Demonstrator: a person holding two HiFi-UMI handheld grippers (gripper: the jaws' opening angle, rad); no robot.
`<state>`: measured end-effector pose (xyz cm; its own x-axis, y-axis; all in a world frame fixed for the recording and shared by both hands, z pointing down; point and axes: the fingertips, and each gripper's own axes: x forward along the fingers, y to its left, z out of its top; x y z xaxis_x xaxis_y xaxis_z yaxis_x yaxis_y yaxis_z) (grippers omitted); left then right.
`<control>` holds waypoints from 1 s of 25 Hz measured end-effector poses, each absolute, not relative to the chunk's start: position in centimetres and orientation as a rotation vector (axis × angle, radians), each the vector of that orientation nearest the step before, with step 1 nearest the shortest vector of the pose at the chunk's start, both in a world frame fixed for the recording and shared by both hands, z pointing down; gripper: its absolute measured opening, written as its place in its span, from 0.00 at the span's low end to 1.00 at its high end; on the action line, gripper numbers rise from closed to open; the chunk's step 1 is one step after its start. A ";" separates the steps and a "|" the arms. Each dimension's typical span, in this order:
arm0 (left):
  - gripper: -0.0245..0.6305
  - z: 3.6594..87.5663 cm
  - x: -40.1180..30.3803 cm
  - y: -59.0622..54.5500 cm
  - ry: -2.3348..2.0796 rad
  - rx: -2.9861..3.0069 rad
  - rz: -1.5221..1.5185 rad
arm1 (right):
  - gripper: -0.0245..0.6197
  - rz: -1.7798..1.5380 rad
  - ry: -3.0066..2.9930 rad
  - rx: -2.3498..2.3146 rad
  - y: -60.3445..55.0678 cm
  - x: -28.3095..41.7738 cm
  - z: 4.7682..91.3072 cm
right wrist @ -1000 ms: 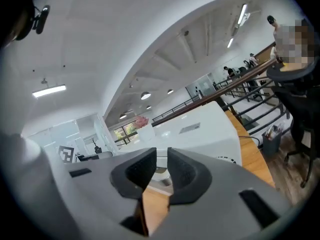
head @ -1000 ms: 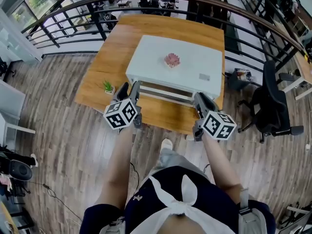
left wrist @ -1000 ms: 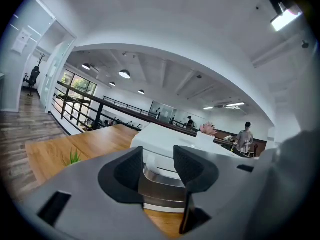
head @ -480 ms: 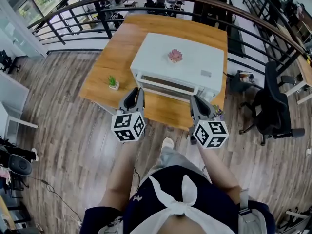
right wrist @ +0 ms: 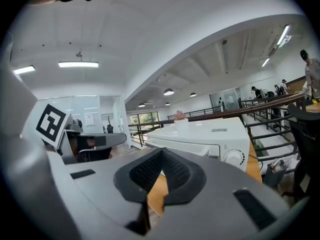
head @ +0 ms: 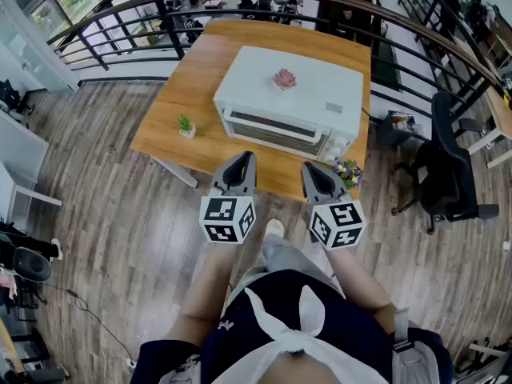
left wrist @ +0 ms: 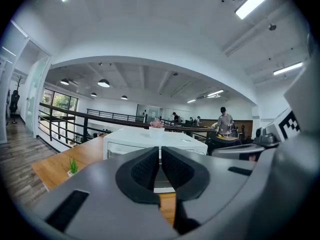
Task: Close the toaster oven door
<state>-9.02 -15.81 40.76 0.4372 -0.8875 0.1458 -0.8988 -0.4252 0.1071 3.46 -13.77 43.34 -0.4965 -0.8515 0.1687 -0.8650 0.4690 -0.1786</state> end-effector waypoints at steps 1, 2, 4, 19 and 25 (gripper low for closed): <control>0.09 40.8 -8.6 -15.3 -1.569 2.519 0.098 | 0.04 0.374 -2.639 1.538 -13.4 3.4 43.5; 0.08 40.9 -8.2 -14.9 -1.559 2.521 0.096 | 0.04 0.376 -2.635 1.533 -13.0 3.5 43.6; 0.09 41.1 -7.7 -13.9 -1.542 2.520 0.094 | 0.04 0.382 -2.624 1.529 -12.3 3.7 43.9; 0.08 41.9 -5.7 -9.5 -1.494 2.515 0.065 | 0.04 0.420 -2.596 1.503 -8.9 4.7 45.0; 0.08 43.3 -5.5 -8.6 -1.476 2.490 0.074 | 0.04 0.428 -2.582 1.503 -8.3 5.2 45.7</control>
